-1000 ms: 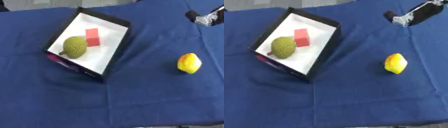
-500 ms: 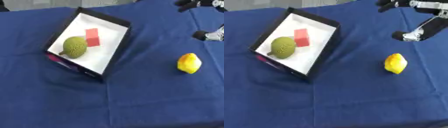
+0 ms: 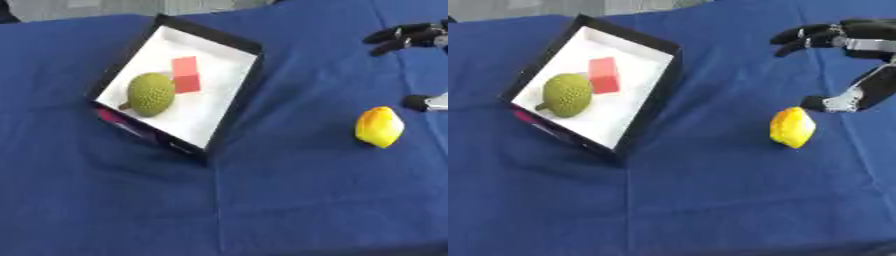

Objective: Pick up objects on the table and place them in the box.

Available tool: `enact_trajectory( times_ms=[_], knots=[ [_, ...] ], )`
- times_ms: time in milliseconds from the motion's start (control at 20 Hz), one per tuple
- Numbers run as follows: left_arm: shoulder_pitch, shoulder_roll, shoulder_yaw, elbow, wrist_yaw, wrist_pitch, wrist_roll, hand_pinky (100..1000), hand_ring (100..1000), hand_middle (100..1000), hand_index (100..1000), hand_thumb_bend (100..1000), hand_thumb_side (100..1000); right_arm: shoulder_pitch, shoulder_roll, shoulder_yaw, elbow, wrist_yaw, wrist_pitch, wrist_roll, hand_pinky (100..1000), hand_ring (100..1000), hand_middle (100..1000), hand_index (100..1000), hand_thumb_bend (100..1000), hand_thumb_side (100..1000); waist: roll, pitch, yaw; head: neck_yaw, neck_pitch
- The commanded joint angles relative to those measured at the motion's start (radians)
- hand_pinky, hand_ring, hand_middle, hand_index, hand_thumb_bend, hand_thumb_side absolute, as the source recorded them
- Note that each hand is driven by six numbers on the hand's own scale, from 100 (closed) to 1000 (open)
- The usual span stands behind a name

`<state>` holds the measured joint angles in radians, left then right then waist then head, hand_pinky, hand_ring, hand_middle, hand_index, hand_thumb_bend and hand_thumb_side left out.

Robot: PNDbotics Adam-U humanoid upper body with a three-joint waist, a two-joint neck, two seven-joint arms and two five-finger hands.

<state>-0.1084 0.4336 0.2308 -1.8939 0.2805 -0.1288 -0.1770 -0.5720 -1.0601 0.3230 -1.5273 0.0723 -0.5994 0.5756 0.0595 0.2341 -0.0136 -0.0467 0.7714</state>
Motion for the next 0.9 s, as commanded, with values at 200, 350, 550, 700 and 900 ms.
enact_trajectory(
  times_ms=[200,350,550,700,900],
  knots=[
    [-0.004,0.017,0.003,-0.014,-0.006,0.006,-0.003,631,710,752,756,100,641,0.002,-0.020,-0.016,0.008,0.086,-0.194,0.149,1000,1000,1000,943,446,484,0.001,-0.022,-0.001,0.002,-0.001],
    [-0.004,0.017,0.002,-0.014,-0.008,0.008,-0.004,630,709,749,754,100,640,0.012,-0.013,-0.011,0.016,0.125,-0.205,0.142,1000,1000,1000,946,458,460,0.000,-0.021,-0.001,0.001,-0.001],
    [-0.003,0.015,0.001,-0.015,-0.008,0.011,-0.006,629,708,747,753,100,639,0.026,-0.006,-0.007,0.033,0.184,-0.218,0.124,1000,1000,1000,943,455,435,-0.001,-0.021,0.000,0.002,-0.001],
    [-0.003,0.014,0.001,-0.015,-0.008,0.012,-0.006,629,708,745,752,100,638,0.027,0.008,-0.004,0.053,0.229,-0.218,0.104,1000,1000,1000,928,454,443,0.000,-0.021,0.001,0.003,-0.001],
    [-0.002,0.011,0.001,-0.016,-0.007,0.012,-0.007,628,707,742,750,100,638,0.024,0.039,0.001,0.099,0.299,-0.209,0.066,1000,1000,973,914,453,457,0.003,-0.020,0.001,0.001,-0.001]
  ],
)
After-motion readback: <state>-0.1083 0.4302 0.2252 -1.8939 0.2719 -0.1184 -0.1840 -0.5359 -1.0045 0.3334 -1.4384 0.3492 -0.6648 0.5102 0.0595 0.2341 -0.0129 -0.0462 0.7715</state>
